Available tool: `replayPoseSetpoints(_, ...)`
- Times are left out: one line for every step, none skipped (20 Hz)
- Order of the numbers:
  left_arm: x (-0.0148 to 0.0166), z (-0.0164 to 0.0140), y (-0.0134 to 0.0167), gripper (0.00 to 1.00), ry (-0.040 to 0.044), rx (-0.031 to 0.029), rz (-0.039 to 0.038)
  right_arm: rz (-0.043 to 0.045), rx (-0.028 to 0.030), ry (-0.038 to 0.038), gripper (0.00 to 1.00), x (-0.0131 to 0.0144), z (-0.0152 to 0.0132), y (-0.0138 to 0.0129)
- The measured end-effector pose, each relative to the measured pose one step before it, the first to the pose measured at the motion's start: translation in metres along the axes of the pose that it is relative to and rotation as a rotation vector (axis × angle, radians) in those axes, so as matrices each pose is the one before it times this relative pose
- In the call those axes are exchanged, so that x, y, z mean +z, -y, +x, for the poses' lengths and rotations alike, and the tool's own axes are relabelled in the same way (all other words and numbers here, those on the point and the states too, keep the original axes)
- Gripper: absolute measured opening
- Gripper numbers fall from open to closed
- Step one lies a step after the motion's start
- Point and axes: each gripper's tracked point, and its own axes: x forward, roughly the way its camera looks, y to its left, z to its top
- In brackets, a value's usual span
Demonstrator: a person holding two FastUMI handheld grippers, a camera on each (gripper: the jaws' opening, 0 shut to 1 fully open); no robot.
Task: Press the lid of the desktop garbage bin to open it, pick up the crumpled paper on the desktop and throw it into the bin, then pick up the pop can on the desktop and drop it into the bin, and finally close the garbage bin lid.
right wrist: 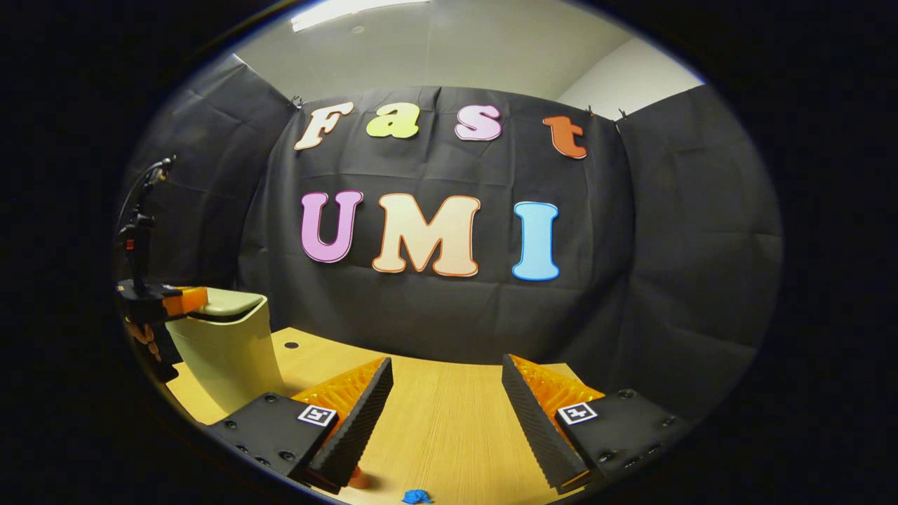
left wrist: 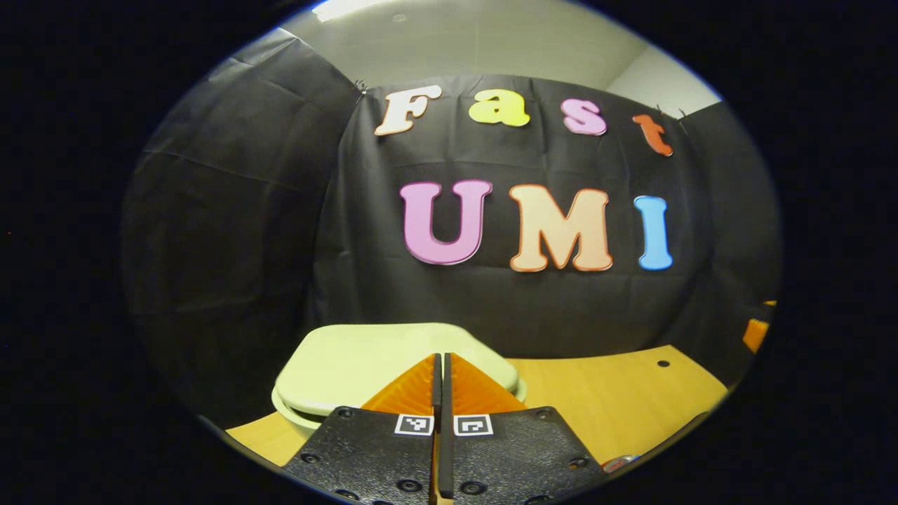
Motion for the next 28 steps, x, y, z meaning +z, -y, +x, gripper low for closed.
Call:
replayPoseSetpoints(0.00789, 0.00265, 0.00346, 0.04, 0.02767, -0.01063, 0.01328, 0.00246, 0.00928, -0.0126, 0.98, -0.00458, 0.00145, -0.00054)
replayPoseSetpoints(0.01104, -0.00058, 0.002, 0.0, 0.02597, -0.00549, 0.01213, 0.00188, 0.01023, -0.01438, 0.98, -0.00545, 0.0026, -0.00108)
replayPoseSetpoints(0.00646, -0.00159, 0.00174, 0.0, 0.01637, -0.00906, 0.00501, 0.00155, 0.00895, -0.01853, 0.98, -0.00644, 0.00265, -0.00012)
replayPoseSetpoints(0.00575, -0.00174, 0.00263, 0.02, 0.00661, -0.01046, -0.00204, 0.00435, 0.00825, -0.02118, 0.98, -0.00935, 0.00293, 0.00052)
replayPoseSetpoints(0.00225, -0.00135, 0.00281, 0.12, 0.00008, -0.01275, -0.0046, 0.00789, 0.00728, -0.02642, 0.98, -0.00841, 0.00386, 0.00053)
replayPoseSetpoints(0.00555, -0.00159, 0.00176, 0.29, 0.00387, -0.0033, -0.00571, 0.00999, 0.00588, -0.02796, 0.98, -0.00954, 0.0033, 0.00101)
replayPoseSetpoints(0.00372, -0.00304, -0.00007, 0.46, 0.00898, -0.00101, -0.00608, 0.0105, 0.00374, -0.02595, 0.99, -0.00833, 0.00348, 0.00181)
replayPoseSetpoints(0.00384, -0.00299, 0.00166, 0.52, 0.00785, -0.00189, -0.00238, 0.00837, 0.00303, -0.02112, 0.99, -0.00827, 0.00216, 0.00155)
replayPoseSetpoints(0.00195, -0.00313, 0.00128, 0.59, 0.01072, 0.00336, 0.00535, 0.00596, 0.00346, -0.01956, 0.99, -0.0073, 0.00348, 0.00127)
replayPoseSetpoints(0.00221, -0.00373, -0.00151, 0.59, 0.00667, 0.00529, 0.00944, 0.00141, 0.00572, -0.02095, 0.99, -0.0087, 0.00349, 0.00063)
replayPoseSetpoints(0.00096, -0.00129, 0.00245, 0.62, 0.00404, -0.00062, 0.00785, -0.0024, 0.00636, -0.02338, 0.99, -0.00935, 0.00349, 0.00084)
replayPoseSetpoints(0.00243, -0.00405, 0.00182, 0.65, 0.00413, 0.00157, 0.00749, -0.00532, 0.00844, -0.02911, 0.99, -0.01149, 0.00383, -0.00036)
replayPoseSetpoints(0.00144, -0.00347, 0.00131, 0.74, 0.00543, 0.0004, 0.00508, -0.00365, 0.00854, -0.03171, 0.99, -0.01178, 0.00344, -0.00088)
replayPoseSetpoints(0.00221, -0.00316, 0.00148, 0.79, 0.00536, 0.00227, 0.00504, -0.00206, 0.00834, -0.03068, 0.99, -0.01237, 0.00317, -0.0003)
replayPoseSetpoints(0.00248, -0.00309, 0.00116, 0.82, 0.00816, 0.00267, 0.00364, -0.00332, 0.00764, -0.0316, 0.99, -0.01088, 0.00405, -0.00091)
replayPoseSetpoints(0.00214, -0.0012, 0.00207, 0.83, 0.00294, 0.00057, 0.00189, -0.0052, 0.0074, -0.03429, 0.98, -0.01061, 0.00612, -0.00068)
replayPoseSetpoints(-0.00008, -0.00232, 0.0019, 0.83, 0.00059, -0.00139, 0.00033, -0.00531, 0.01284, -0.04287, 0.99, -0.01273, 0.0048, -0.00284)
replayPoseSetpoints(0.00035, -0.00283, 0.00262, 0.83, -0.0004, -0.0036, -0.00122, -0.01046, 0.0102, -0.03932, 0.99, -0.01386, 0.00371, -0.00222)
replayPoseSetpoints(0.00037, -0.00252, 0.00169, 0.85, -0.0018, -0.00116, 0.00196, -0.01281, 0.00621, -0.03379, 0.99, -0.01222, 0.00549, -0.0017)
replayPoseSetpoints(0.00119, -0.00141, 0.00061, 0.87, 0.00113, 0.0018, 0.00359, -0.01333, 0.00782, -0.02883, 0.99, -0.01054, 0.00367, -0.00172)
replayPoseSetpoints(0.001, -0.00177, -0.00028, 0.88, 0.00028, 0.00212, 0.00488, -0.0124, 0.00755, -0.02932, 0.99, -0.00911, 0.00333, -0.00154)
replayPoseSetpoints(0.00122, -0.00099, 0.00054, 0.88, -0.00046, 0.00064, 0.00491, -0.01032, 0.00708, -0.02977, 0.99, -0.00902, 0.00397, -0.00035)
replayPoseSetpoints(-0.00056, -0.0021, 0.00106, 0.9, -0.00041, -0.00057, 0.0041, -0.00871, 0.00671, -0.03734, 0.99, -0.01055, 0.00479, -0.00111)
replayPoseSetpoints(0.00072, -0.00131, -0.00073, 0.88, -0.00128, 0.00182, 0.00486, -0.00719, 0.0087, -0.03398, 0.99, -0.01262, 0.00383, -0.00307)
replayPoseSetpoints(0.00021, -0.00113, -0.00106, 0.89, -0.00087, 0.00218, 0.00511, -0.00629, 0.00678, -0.03237, 0.99, -0.0097, 0.00318, -0.0009)
replayPoseSetpoints(0.00068, -0.00168, -0.00164, 0.92, -0.00157, 0.00522, 0.00395, -0.00885, 0.0027, -0.02976, 0.99, -0.01191, 0.00604, -0.00202)
replayPoseSetpoints(-0.00145, -0.00074, -0.00103, 0.94, -0.00225, 0.00389, 0.00313, -0.00976, 0.00006, -0.02897, 0.99, -0.00877, 0.00429, -0.00037)
replayPoseSetpoints(0.00002, -0.00145, -0.00141, 0.95, -0.00139, 0.00408, 0.00082, -0.01048, 0.00078, -0.03263, 0.99, -0.0086, 0.00296, -0.00116)
